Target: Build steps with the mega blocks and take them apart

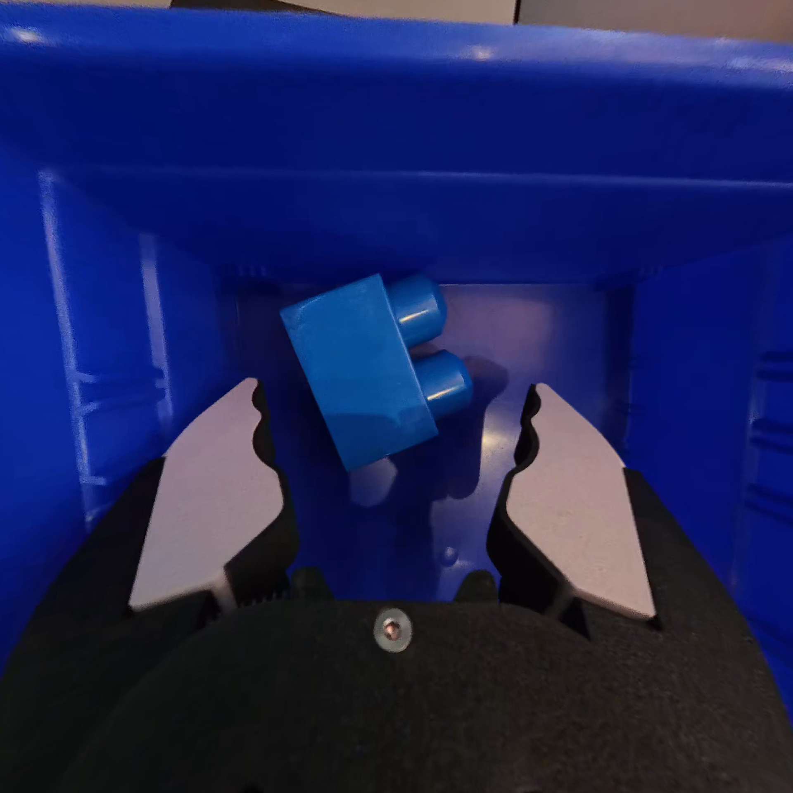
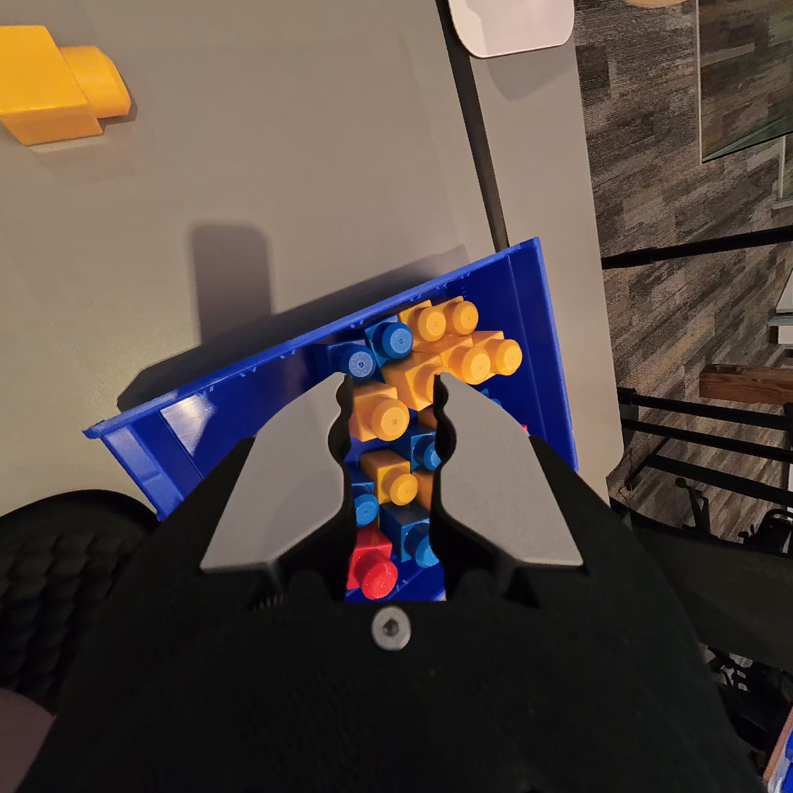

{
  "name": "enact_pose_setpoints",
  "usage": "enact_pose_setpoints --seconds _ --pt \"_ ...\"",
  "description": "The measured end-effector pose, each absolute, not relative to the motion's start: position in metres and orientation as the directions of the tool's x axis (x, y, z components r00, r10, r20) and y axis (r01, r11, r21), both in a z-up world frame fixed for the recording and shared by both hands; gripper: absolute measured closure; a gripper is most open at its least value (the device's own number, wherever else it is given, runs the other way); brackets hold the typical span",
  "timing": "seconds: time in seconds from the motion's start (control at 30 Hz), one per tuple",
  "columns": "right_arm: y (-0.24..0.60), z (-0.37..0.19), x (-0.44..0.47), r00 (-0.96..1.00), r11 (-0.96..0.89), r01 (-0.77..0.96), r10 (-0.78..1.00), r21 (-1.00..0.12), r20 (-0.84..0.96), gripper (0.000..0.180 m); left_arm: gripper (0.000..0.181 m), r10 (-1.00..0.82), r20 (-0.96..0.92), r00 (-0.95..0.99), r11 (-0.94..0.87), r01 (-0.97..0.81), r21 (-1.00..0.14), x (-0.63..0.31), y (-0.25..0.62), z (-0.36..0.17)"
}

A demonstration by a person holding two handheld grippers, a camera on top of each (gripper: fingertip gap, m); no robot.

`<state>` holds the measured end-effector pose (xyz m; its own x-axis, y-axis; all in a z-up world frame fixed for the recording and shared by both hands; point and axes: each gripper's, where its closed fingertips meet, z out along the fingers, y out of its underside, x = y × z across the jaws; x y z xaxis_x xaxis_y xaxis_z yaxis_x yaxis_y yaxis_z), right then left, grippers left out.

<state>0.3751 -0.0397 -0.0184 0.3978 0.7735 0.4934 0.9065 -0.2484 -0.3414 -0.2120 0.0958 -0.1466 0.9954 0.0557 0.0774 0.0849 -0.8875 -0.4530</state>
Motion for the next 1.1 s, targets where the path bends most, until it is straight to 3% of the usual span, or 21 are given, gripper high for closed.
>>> enact_pose_setpoints --seconds 0.17,0.27,0.47,0.67,0.77,0.87,0.97,1.1 --pt "-0.04 -0.02 0.373 0.394 -0.248 0.908 0.778 -0.338 0.49 0.142 0.08 0.047 -0.019 0.999 -0.907 0.034 -0.42 -0.218 0.095 -0.157" --pt "-0.04 -0.022 0.373 0.39 -0.249 0.911 0.781 -0.329 0.488 0.142 0.106 0.03 -0.019 0.999 -0.904 0.019 -0.428 -0.219 0.095 -0.154" --pt "-0.039 -0.026 0.372 0.381 -0.248 0.916 0.788 -0.317 0.485 0.142 0.107 -0.015 0.014 1.0 -0.91 -0.008 -0.416 -0.215 0.087 -0.144" --pt "-0.033 -0.023 0.361 0.367 -0.215 0.918 0.777 -0.333 0.51 0.143 0.107 -0.177 0.184 0.967 -0.812 -0.038 -0.582 -0.179 0.077 -0.066" --pt "-0.028 -0.014 0.338 0.335 -0.13 0.918 0.763 -0.375 0.553 0.143 0.107 -0.46 0.382 0.802 -0.737 -0.104 -0.668 -0.105 0.045 -0.008" --pt "-0.029 -0.001 0.296 0.26 0.049 0.898 0.742 -0.437 0.618 0.143 0.107 -0.706 0.488 0.514 -0.661 -0.229 -0.715 -0.026 -0.008 0.03" --pt "-0.049 0.016 0.233 0.194 0.284 0.783 0.735 -0.554 0.65 0.142 0.108 -0.793 0.552 0.259 -0.609 -0.341 -0.716 0.035 -0.055 0.04" --pt "-0.088 0.041 0.162 0.183 0.521 0.531 0.7 -0.668 0.691 0.135 0.108 -0.763 0.646 0.024 -0.591 -0.429 -0.683 0.09 -0.099 0.037"
